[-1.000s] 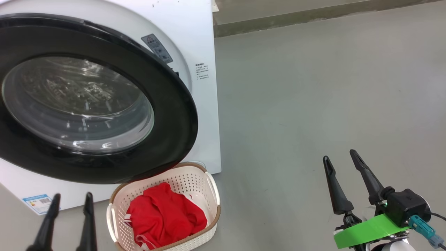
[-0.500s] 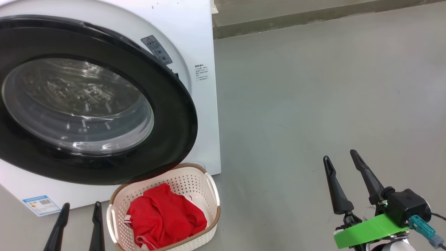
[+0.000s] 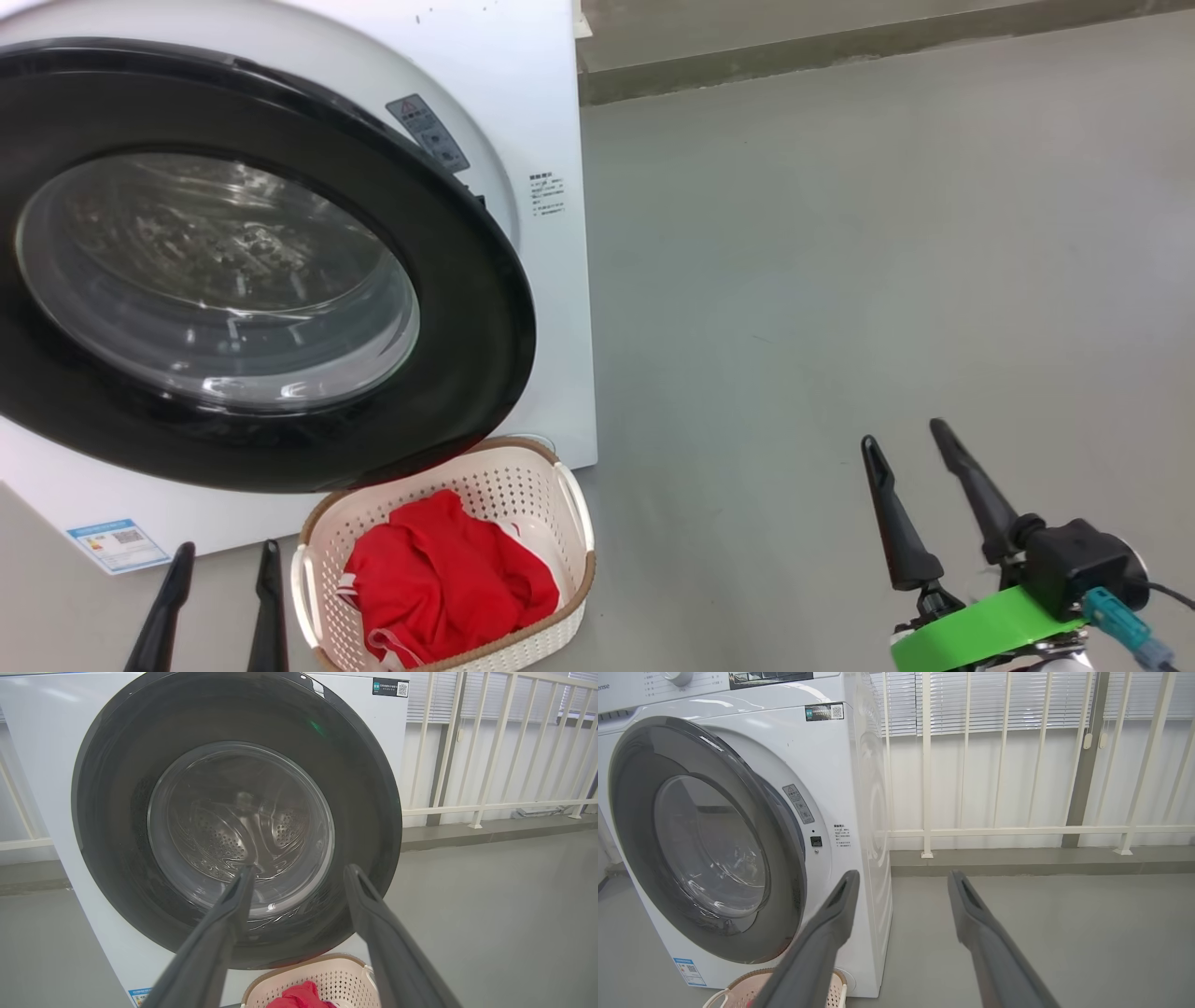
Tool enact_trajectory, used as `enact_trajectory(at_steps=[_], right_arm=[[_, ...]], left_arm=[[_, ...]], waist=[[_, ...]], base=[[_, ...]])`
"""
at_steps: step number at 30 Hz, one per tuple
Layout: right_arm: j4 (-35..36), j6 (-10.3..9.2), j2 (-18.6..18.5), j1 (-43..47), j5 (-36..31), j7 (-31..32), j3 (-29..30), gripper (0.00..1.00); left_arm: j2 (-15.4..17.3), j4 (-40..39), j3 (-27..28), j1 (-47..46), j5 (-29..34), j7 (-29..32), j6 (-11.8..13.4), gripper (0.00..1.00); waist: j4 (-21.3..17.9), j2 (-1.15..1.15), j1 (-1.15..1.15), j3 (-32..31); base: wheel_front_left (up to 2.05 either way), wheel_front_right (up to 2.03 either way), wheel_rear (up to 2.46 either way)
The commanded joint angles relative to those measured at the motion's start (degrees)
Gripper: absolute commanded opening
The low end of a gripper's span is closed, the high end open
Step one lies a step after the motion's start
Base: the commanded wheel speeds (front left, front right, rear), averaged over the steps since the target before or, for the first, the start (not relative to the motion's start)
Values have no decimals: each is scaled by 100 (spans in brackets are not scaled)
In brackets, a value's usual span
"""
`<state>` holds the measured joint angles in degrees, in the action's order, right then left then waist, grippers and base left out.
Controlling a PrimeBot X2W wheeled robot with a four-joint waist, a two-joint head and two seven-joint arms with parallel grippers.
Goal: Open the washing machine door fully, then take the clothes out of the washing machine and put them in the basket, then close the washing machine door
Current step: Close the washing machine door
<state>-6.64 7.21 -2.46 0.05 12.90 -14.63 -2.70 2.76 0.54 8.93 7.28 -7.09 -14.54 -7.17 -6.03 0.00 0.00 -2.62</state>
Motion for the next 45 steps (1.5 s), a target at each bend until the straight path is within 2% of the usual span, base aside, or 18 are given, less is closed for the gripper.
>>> enact_trajectory(at_steps=[1,7,19,30,35,45], right_arm=[[87,28,-42,-164,-99,-37,-184,0],[-382,28,-42,-595,-325,-37,-582,0],[-1603,28,-42,-2003,-11,-37,-1634,0],[-2488,28,-42,-3642,211,-37,-2772,0],[-2803,28,-42,-4294,303,-37,-2835,0],[-3471,28,-42,-5318,364,-37,-2556,0]], left_arm=[[25,-145,136,-73,45,-46,-31,100],[22,-141,-16,-109,76,-46,-31,100],[130,1,-351,-309,53,-46,-32,100],[235,4,-689,-713,-105,-46,-32,100],[285,2,-875,-961,-184,-46,-32,100],[317,18,-1133,-1467,-335,-46,-32,100]], waist=[[28,0,0,12],[207,0,0,91],[721,0,0,346],[1231,0,0,1043],[1445,0,0,1423],[1753,0,0,2070]], base=[[0,0,0],[0,0,0],[0,0,0],[0,0,0],[0,0,0],[0,0,0]])
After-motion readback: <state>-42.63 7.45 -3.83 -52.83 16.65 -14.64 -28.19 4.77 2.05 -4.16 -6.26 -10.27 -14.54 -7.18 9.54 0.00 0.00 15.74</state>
